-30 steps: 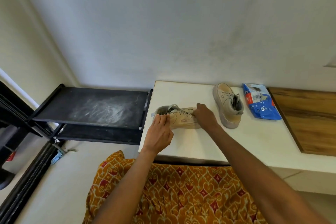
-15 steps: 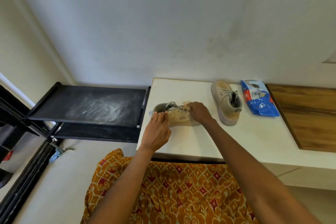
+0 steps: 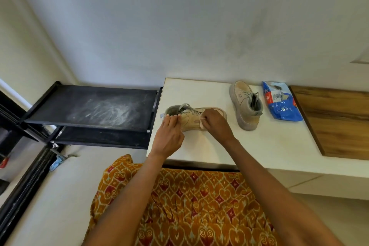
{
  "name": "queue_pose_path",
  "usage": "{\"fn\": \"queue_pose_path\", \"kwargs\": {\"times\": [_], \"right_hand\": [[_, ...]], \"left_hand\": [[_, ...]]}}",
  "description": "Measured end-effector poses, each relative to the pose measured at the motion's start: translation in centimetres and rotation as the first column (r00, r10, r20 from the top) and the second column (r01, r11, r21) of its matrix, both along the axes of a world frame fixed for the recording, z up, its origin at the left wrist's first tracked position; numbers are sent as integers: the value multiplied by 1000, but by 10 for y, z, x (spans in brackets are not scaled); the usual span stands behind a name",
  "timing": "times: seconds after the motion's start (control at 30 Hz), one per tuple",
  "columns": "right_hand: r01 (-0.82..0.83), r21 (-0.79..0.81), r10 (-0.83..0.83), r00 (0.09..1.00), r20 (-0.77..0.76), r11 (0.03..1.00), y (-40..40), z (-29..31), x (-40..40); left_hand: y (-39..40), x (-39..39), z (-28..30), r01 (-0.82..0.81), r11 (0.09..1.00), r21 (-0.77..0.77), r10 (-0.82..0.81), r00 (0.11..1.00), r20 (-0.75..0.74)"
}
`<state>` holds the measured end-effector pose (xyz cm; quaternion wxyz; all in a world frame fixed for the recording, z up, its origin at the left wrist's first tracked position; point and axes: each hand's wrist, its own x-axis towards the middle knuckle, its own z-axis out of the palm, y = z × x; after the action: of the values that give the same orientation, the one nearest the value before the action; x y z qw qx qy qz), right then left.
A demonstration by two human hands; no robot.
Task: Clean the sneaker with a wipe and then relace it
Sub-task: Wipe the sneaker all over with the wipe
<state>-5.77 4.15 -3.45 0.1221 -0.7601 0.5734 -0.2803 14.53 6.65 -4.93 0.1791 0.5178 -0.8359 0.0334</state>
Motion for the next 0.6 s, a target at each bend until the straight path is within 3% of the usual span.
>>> {"fn": "queue_pose_path", "kwargs": {"times": [0.07,0.17,0.3,0.4,0.53,0.6], "right_hand": [[-80,-69,70,988,-134,994,1,-9,2],[-50,-135,21,978,-208,990,-1,-14,-6],[190,-20,-190,981,-25,982,-7,-18,-28],[378,103,-390,910,139,920,-12,-18,-43],[402,143,-424,881,208,904,-23,-8,-21],[348,107,-363,914,182,931,-25,-4,3]], "left_hand": [[-1,3,0,17,1000,-9,-17,1000,7],[-1,7,0,38,999,-17,-38,999,28],[0,7,-2,31,999,-13,-31,1000,1],[0,6,-1,36,999,-13,-36,999,-8],[-1,6,-1,35,999,6,-34,996,-84],[-1,5,-3,35,999,9,-34,992,-119]]}}
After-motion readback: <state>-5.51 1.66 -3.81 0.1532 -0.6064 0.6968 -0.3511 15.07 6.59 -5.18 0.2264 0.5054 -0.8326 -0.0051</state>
